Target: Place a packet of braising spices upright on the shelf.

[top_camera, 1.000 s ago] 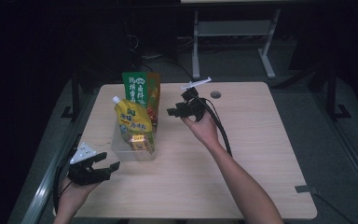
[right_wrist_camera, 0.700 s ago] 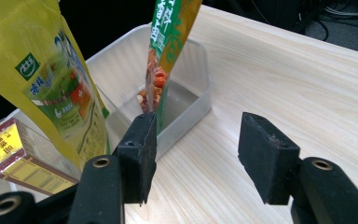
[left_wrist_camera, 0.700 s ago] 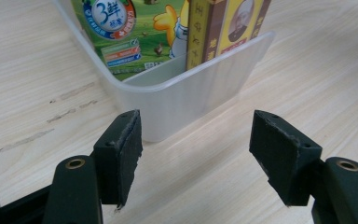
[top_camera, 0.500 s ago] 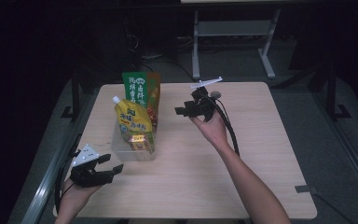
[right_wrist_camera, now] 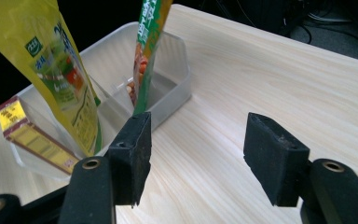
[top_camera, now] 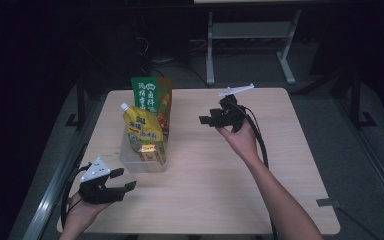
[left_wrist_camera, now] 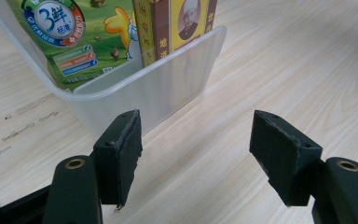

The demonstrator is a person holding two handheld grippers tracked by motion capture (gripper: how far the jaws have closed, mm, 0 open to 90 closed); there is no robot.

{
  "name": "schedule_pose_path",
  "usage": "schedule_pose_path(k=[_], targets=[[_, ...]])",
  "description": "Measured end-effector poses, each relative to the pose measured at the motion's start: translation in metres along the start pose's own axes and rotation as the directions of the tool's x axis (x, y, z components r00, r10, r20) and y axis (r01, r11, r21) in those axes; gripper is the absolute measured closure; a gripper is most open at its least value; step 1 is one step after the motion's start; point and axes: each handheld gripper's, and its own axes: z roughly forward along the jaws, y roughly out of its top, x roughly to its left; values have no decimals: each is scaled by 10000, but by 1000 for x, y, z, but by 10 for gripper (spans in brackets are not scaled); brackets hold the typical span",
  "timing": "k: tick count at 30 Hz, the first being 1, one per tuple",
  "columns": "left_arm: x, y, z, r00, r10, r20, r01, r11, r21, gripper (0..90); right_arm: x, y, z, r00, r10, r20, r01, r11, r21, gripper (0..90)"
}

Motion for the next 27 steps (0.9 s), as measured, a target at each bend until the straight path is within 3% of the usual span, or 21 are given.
schedule_pose_path(k=[12,26,27], targets=[[-1,0,3,10000,33,32,-33,10000,-19,327,-10,-12,-27,9994,135,316,-135,9999,4,394],[-4,0,6,9996,174,211,-175,9998,48,327,-20,-35,-48,9973,655,330,-658,9978,86,378],[-4,0,6,9996,176,225,-176,9998,27,327,-21,-37,-48,9980,526,345,-527,9986,13,375]])
